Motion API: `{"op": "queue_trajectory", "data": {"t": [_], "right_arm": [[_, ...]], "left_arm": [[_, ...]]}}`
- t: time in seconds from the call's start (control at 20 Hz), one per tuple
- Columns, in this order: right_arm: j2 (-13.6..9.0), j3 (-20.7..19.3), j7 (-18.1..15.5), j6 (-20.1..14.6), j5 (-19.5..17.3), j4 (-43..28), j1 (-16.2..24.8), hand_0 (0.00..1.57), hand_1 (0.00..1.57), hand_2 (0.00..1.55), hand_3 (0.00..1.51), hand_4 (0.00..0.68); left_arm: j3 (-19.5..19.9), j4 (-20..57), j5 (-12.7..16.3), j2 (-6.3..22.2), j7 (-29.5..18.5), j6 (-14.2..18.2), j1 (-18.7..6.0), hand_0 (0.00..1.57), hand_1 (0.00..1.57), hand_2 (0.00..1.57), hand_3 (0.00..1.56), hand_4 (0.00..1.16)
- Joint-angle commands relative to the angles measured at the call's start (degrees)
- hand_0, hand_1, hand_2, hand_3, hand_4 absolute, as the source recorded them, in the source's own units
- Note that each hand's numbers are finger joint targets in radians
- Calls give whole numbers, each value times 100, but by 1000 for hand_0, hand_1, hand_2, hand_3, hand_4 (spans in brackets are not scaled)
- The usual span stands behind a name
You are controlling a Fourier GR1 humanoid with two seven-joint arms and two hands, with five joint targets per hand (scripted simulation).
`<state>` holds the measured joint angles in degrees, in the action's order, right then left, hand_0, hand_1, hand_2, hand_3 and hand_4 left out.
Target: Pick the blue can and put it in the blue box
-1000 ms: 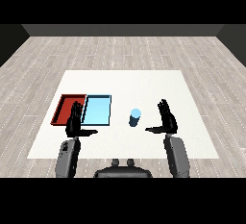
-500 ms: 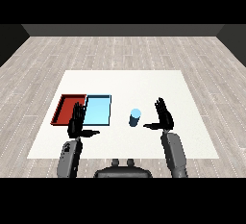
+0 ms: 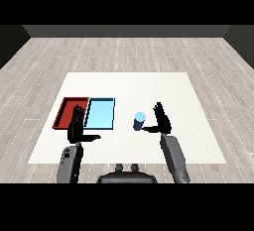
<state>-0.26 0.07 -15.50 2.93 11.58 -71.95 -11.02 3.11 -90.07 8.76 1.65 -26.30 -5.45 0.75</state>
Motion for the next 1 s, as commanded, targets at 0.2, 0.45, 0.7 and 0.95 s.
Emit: {"op": "queue_trajectory", "data": {"t": [0.2, 0.45, 0.7, 0.95], "right_arm": [[-18, -32, -334, 210, 112, 635, -100, 0, 0, 0, 0, 0], [-72, -9, -201, 136, 243, 834, -414, 0, 0, 0, 0, 0], [26, 410, -374, -220, 465, 896, -382, 0, 0, 0, 0, 0], [26, 656, -699, -239, 602, 1505, -616, 0, 0, 0, 0, 0]], "left_arm": [[253, 255, 104, 197, 136, -42, -342, 0, 0, 0, 0, 0], [31, -24, -121, 3, 145, 222, -122, 0, 0, 0, 0, 0], [-150, 38, -245, -131, -81, 210, -54, 0, 0, 0, 0, 0], [331, 237, 114, 233, -13, -58, -206, 0, 0, 0, 0, 0]]}}
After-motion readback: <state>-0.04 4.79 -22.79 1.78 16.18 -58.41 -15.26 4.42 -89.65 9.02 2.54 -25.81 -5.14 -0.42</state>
